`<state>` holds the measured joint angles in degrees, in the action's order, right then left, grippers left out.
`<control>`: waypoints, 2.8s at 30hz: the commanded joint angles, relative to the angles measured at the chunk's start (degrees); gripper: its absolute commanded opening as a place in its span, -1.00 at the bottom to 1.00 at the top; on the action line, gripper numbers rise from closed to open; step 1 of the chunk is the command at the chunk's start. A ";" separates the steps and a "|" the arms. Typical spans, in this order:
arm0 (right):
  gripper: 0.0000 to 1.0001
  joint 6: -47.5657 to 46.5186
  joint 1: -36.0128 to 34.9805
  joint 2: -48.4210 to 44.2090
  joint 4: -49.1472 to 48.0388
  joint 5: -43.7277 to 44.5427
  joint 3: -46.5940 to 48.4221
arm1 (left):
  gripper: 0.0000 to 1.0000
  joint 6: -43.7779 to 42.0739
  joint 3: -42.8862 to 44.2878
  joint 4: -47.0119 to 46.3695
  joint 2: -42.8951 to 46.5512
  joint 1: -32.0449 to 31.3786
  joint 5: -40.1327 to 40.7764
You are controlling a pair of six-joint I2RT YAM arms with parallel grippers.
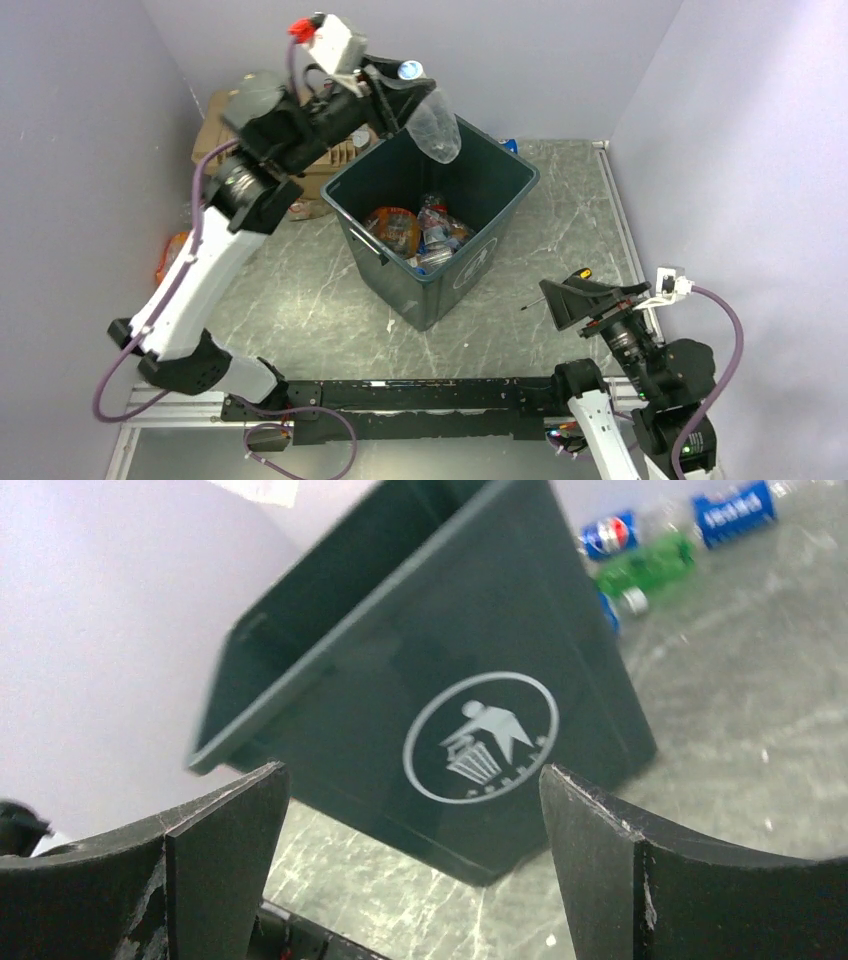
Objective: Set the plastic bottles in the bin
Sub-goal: Place the plastic bottle in the trash bin, then pick up the plastic bottle from the corner of the board.
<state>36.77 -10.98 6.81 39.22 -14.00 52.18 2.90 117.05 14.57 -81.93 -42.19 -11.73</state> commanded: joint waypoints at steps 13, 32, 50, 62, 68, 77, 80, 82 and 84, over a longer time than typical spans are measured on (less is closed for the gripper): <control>1.00 15.04 -0.26 -5.14 9.47 15.34 -10.42 | -1.00 6.34 -17.74 -4.41 -12.95 2.38 -10.13; 0.99 14.72 -0.20 -1.89 8.53 19.13 -10.98 | 0.99 11.07 -21.68 -0.89 6.29 2.38 1.84; 0.99 22.17 0.42 20.45 -22.37 33.80 -24.24 | 0.95 5.20 -63.65 -3.87 48.90 2.40 56.81; 0.92 31.38 15.11 72.41 -67.64 21.51 -18.53 | 0.93 4.83 -69.13 -5.25 53.28 2.34 56.65; 1.00 31.95 15.64 98.44 -73.14 18.02 2.62 | 0.93 4.40 -68.46 -4.06 51.24 2.04 56.13; 1.00 31.93 15.64 121.50 -66.85 15.82 30.98 | 0.93 1.87 -69.00 -5.66 50.04 2.03 56.45; 1.00 31.85 15.64 126.19 -64.43 15.35 37.35 | 0.93 1.77 -69.34 -6.01 49.37 2.01 56.21; 1.00 32.97 15.60 128.45 -64.12 14.68 40.07 | 0.93 1.69 -69.36 -6.30 48.52 2.03 55.76; 1.00 34.02 15.28 130.34 -63.37 14.27 42.45 | 0.93 1.73 -69.00 -5.92 47.62 2.03 55.55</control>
<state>68.93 4.40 134.93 -25.54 1.63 88.95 5.30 47.99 10.70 -32.51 -39.94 44.60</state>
